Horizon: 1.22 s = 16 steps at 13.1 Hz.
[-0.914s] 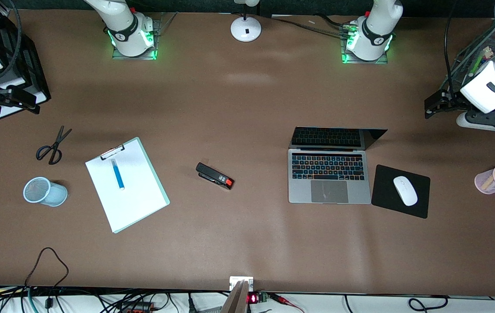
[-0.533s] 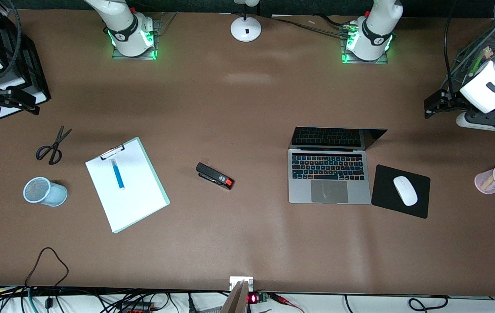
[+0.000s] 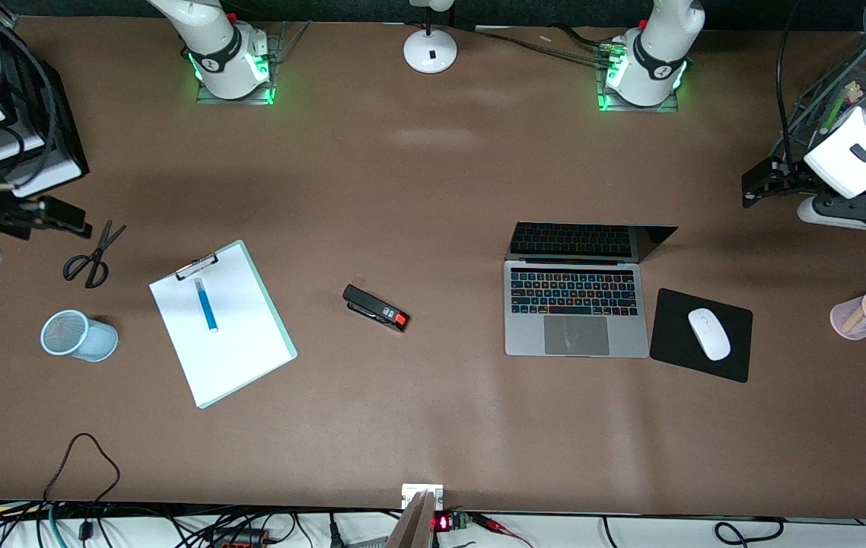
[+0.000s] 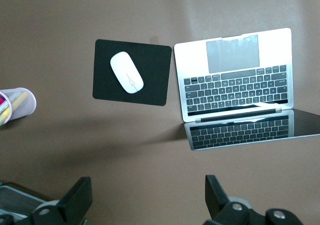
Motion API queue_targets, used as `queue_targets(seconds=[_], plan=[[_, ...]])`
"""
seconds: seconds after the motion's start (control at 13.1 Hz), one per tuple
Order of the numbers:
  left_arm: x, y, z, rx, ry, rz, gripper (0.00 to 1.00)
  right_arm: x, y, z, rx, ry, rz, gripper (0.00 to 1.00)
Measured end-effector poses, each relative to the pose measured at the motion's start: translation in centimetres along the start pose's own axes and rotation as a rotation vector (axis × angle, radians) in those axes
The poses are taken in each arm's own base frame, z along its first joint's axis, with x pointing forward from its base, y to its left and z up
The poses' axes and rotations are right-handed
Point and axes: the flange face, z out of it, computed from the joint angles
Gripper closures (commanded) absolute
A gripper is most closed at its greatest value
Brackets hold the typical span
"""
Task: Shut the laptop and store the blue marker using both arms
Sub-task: 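Move the right gripper toward the blue marker on the clipboard, then grasp the blue marker with the right gripper while the left gripper reaches the laptop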
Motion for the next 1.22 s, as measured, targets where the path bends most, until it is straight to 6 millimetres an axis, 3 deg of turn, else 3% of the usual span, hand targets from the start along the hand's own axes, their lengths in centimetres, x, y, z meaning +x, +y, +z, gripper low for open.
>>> queue_targets(seconds=[0.38,0.46,0.53,0.76,0.84,1.22], plan=[[2.8,-0.2,0.1,-0.051,-0.078,-0.002,0.00,2.4,-0.7,4.9,0.001,-0.045,-0.024,0.00],[3.0,-0.3,0.2,-0.053,-0.083,-0.001,0.13,2.9,-0.8,6.0,0.001,-0.050,-0.027,0.00],[3.2,-0.3,0.2,-0.053,-0.085,-0.001,0.56,3.6,-1.0,7.3,0.000,-0.046,-0.032,0.00],[2.6,0.0,0.5,-0.059,-0.133,0.026,0.93,6.4,-2.5,12.1,-0.042,-0.008,-0.078,0.00],[2.4,0.1,0.6,-0.061,-0.150,0.032,1.00,7.1,-3.0,13.8,-0.060,-0.004,-0.095,0.00],[2.3,0.7,0.7,-0.064,-0.167,0.058,1.00,8.9,-5.5,20.8,-0.069,-0.022,-0.153,0.00]])
